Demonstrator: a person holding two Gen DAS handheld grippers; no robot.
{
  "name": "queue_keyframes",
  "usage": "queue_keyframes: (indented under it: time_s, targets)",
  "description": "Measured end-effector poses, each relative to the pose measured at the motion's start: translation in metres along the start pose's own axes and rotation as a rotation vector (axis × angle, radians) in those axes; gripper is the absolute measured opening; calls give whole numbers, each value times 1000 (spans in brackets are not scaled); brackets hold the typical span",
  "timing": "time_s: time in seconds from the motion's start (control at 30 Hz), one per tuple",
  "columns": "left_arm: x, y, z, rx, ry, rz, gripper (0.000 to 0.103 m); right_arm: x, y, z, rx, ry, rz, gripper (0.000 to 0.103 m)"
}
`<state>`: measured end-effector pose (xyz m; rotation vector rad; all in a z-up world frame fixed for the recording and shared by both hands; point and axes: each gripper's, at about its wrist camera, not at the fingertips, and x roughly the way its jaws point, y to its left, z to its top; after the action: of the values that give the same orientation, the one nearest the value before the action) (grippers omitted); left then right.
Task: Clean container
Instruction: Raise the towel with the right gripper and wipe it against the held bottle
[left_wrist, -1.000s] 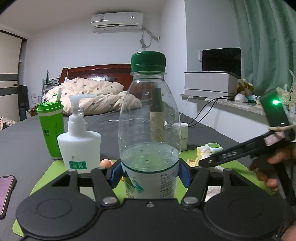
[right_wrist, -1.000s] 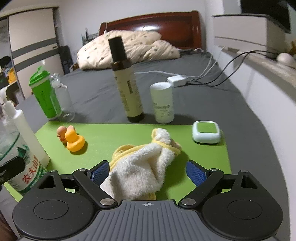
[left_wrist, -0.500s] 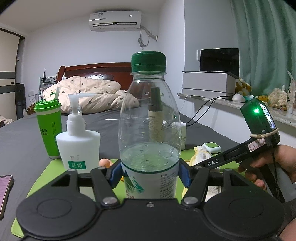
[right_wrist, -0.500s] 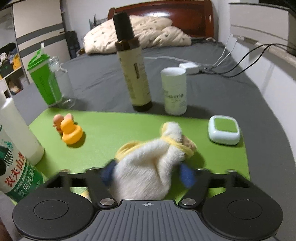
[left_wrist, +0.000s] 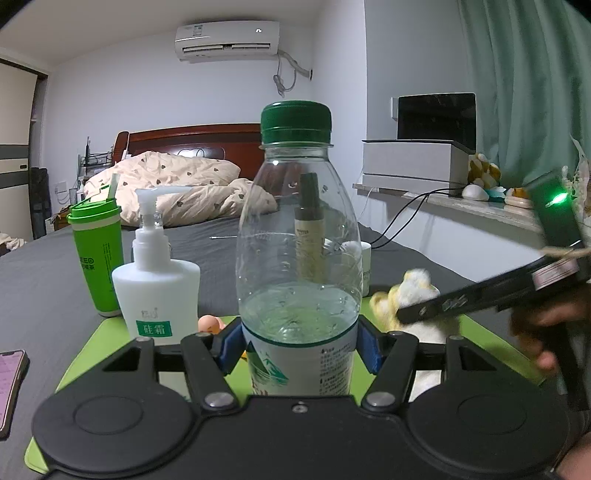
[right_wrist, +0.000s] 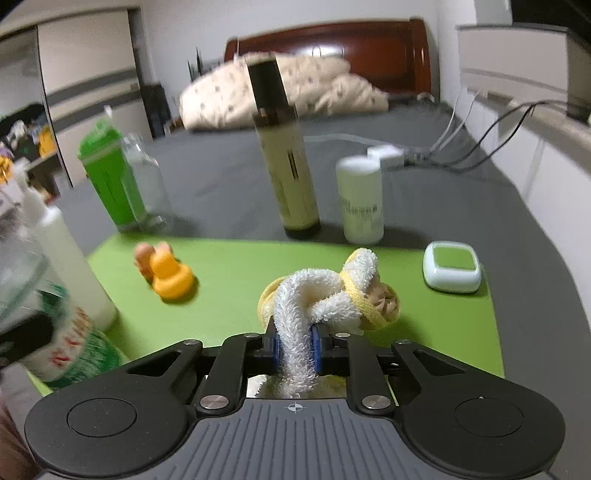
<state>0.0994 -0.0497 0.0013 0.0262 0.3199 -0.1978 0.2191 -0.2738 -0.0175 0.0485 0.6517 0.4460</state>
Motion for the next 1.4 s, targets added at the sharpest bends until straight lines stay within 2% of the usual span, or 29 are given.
queue_keyframes:
  time_s: [0.3, 0.67, 1.0, 1.2, 1.27, 1.4]
  targets:
    - [-2, 3, -1, 13, -4, -18, 60, -90, 18, 12, 57, -208, 132, 15]
    - [1, 12, 2, 58, 8, -92, 60, -86, 45, 26, 73, -210, 262, 15]
    - [8, 19, 4, 49, 20, -106, 60, -83, 69, 38, 88, -212, 381, 15]
    - [10, 27, 6, 65, 23, -153, 60, -82, 84, 46, 97, -213, 452, 15]
    - [11, 29, 7, 71, 26, -168, 60, -90, 64, 54, 96, -204, 460, 15]
    - [14, 33, 9, 93, 33, -200, 60, -83, 59, 51, 85, -188, 458, 15]
